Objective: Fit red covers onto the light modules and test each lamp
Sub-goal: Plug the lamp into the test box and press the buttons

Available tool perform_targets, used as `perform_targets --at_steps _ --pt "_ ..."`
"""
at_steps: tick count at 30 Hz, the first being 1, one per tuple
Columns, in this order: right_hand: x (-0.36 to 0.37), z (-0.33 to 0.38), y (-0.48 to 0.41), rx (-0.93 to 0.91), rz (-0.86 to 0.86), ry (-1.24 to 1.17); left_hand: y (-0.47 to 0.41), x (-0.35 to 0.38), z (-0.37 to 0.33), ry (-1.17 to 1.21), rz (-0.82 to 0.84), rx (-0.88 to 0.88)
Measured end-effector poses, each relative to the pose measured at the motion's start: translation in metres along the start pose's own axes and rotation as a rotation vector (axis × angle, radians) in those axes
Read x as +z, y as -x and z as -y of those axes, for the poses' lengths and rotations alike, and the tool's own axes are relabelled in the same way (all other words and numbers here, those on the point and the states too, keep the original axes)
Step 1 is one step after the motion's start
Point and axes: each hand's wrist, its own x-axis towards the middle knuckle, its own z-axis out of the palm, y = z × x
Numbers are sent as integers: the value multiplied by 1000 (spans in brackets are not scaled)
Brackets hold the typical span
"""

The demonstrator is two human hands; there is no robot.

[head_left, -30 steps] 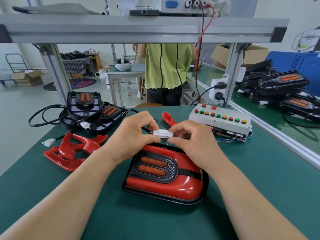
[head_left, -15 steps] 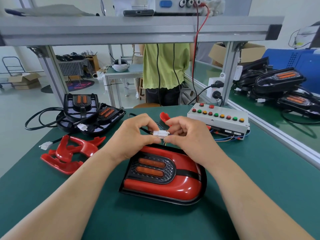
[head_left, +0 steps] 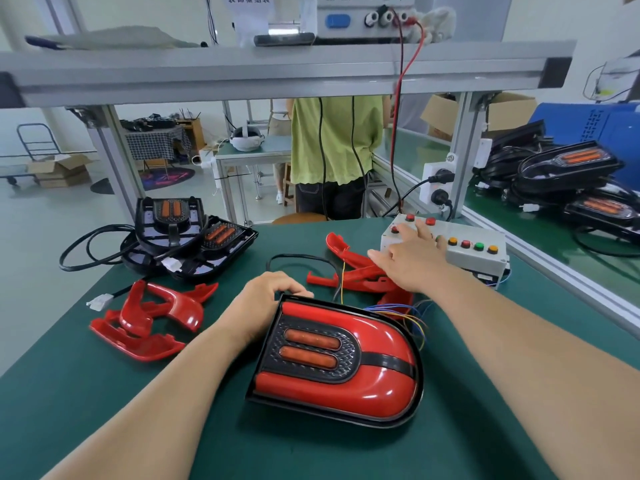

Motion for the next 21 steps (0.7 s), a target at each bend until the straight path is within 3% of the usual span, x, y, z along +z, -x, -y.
perform_targets --at_steps 6,16,21 --pt "-4 2 -20 13 70 74 -1 -1 2 29 -28 -25" --pt "2 -1 -15 -2 50 72 1 2 4 52 -13 -83" --pt "17 -8 -5 19 -174 -26 0 4 4 63 -14 -103"
